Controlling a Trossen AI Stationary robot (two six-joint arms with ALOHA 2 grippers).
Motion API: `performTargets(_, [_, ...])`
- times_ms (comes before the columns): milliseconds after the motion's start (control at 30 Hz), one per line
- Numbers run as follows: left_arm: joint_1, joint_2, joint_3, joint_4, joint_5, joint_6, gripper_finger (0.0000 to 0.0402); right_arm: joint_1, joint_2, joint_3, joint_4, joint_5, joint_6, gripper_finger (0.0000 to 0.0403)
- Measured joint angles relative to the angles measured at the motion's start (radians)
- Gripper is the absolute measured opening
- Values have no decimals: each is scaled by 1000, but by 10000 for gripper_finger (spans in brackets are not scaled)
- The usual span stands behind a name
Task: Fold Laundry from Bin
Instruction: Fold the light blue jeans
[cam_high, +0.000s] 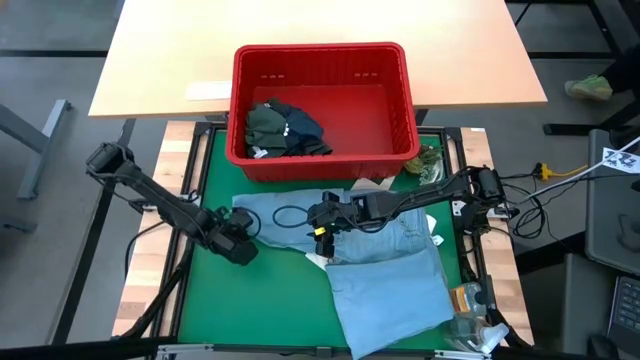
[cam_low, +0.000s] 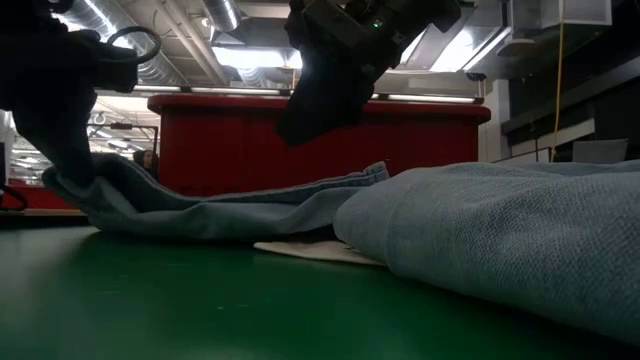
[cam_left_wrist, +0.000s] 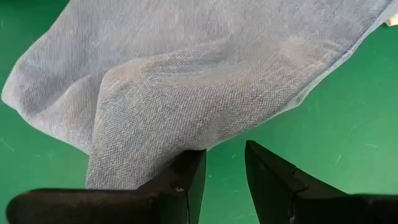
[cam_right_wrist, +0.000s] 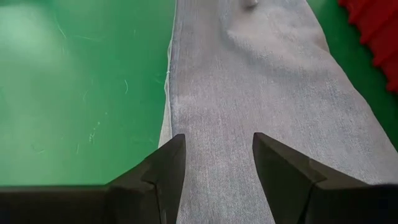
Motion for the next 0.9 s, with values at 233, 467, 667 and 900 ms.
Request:
performTargets(233, [34,-25,0,-22,-5,49,108,0,0,0,0,0,0,186])
performTargets(467, [72,-25,0,-77,-71,158,108,0,0,0,-7,41,-1,186])
performTargets(667, [113,-25,0,-78,-76,291,108,0,0,0,-9,42,-2,186])
performTargets(900, [133,-24,0,-79,-84,422,108,0,0,1,-48,145,-2,186])
